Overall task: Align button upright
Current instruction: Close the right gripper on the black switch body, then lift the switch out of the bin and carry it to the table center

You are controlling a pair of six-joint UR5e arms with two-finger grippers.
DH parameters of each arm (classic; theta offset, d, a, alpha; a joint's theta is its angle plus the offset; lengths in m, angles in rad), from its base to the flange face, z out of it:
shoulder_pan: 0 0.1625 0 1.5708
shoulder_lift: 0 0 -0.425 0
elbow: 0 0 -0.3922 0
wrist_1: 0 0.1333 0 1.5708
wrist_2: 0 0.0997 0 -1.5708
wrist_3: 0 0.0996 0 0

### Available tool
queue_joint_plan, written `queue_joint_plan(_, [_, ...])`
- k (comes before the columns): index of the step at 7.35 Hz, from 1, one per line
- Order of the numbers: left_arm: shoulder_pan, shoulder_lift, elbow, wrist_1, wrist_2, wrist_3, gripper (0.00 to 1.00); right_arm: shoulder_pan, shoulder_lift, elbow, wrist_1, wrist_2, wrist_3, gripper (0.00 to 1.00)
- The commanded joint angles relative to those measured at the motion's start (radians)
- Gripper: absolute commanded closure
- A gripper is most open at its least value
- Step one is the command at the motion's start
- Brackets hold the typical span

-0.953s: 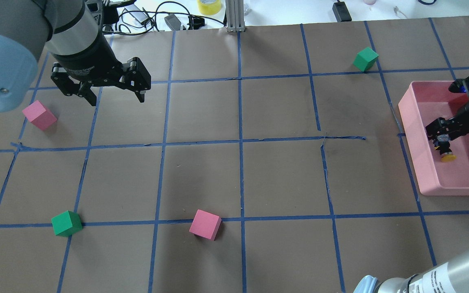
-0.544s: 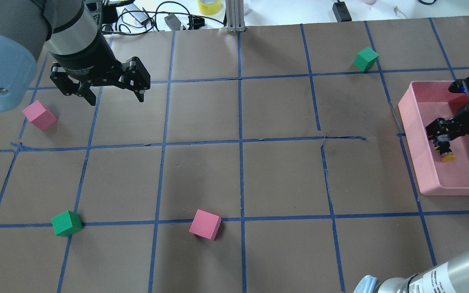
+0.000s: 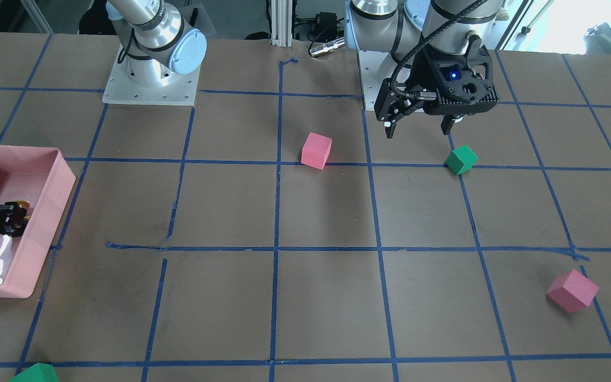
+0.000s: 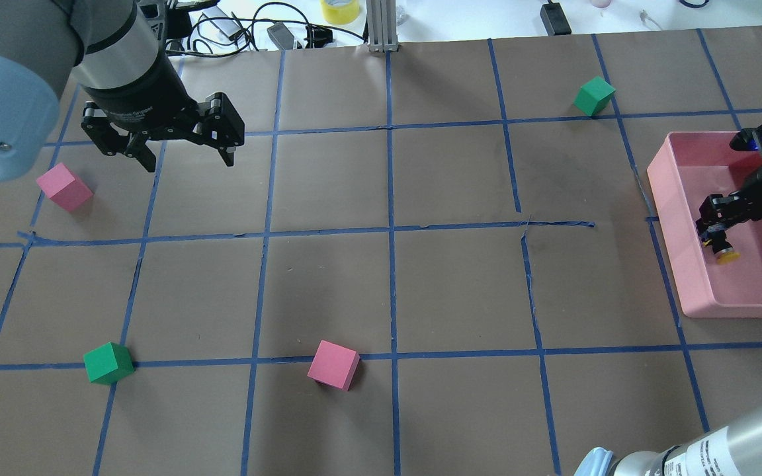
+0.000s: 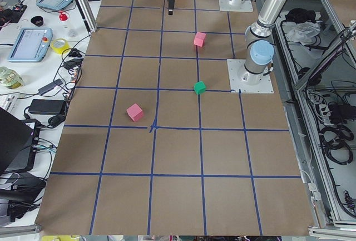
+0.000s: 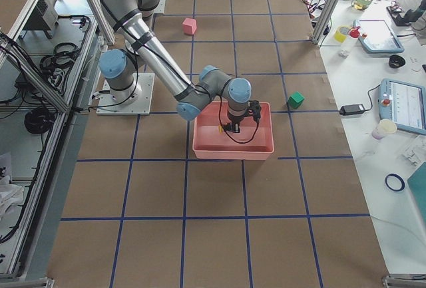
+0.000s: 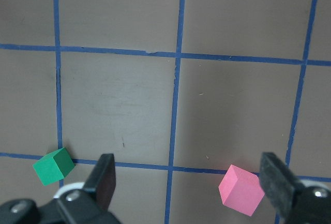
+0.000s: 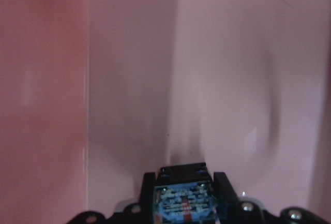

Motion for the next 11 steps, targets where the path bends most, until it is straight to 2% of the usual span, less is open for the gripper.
queue_joint_plan(1, [0.0,0.0,0.002,0.001,0.0,0.0,0.0,0.0,-0.009,-0.006,0.006,-0.009,0.012,1.0])
queue_joint_plan(5, [0.001,0.0,0.006,0.0,0.0,0.0,0.0,0.0,-0.054,-0.017,0.032,-0.036,0.013,1.0])
queue_joint_plan(7, [0.001,0.0,0.005,0.0,-0.002,0.0,0.0,0.011,-0.102,-0.125,0.224,-0.038,0.013,1.0])
queue_joint_plan(9, [0.001,0.0,0.005,0.0,-0.002,0.002,0.0,0.052,-0.114,-0.254,0.363,-0.05,0.059,1.0])
queue_joint_plan(11, [0.001,0.0,0.005,0.0,-0.002,0.002,0.0,0.18,-0.17,-0.298,0.414,-0.056,0.174,1.0])
